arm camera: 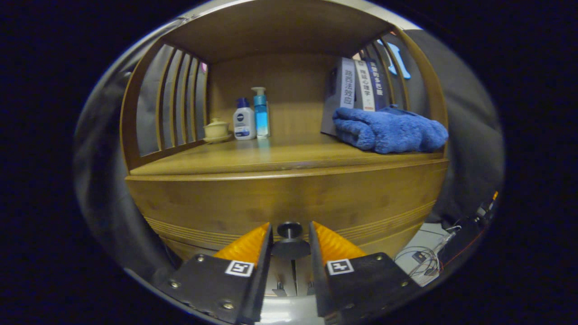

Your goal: Pull open the drawer, take out the items inside it, and place them on the countertop above the cabinet.

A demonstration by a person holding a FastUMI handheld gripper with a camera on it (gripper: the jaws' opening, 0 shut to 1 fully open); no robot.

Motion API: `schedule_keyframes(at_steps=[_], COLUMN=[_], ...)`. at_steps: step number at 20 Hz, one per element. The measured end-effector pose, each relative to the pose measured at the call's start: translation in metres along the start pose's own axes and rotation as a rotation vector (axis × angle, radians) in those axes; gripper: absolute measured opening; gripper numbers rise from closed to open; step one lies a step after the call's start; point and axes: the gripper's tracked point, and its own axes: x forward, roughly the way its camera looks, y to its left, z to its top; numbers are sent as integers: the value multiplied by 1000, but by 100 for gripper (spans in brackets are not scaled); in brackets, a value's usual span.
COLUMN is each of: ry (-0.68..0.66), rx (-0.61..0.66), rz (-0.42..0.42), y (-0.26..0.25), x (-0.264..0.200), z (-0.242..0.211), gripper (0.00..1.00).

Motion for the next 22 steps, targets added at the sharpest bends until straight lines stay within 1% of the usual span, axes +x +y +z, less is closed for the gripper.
schedule_keyframes(at_steps=[1,4,6,8,11,15,18,22], ry=[16,43,41,58,103,114,141,146], rx=[-13,-20,-5,-22,-70,-33,-44,-10], rz=[0,18,27,26,7,1,-22,-47], y=[0,2,1,-1,-1,0,-3,-7], x=[2,2,5,5,-1,-21,-52,-91], z=[-3,-6,-5,-5,-9,-14,-24,-34], gripper=[44,44,38,28,29,29,29,29])
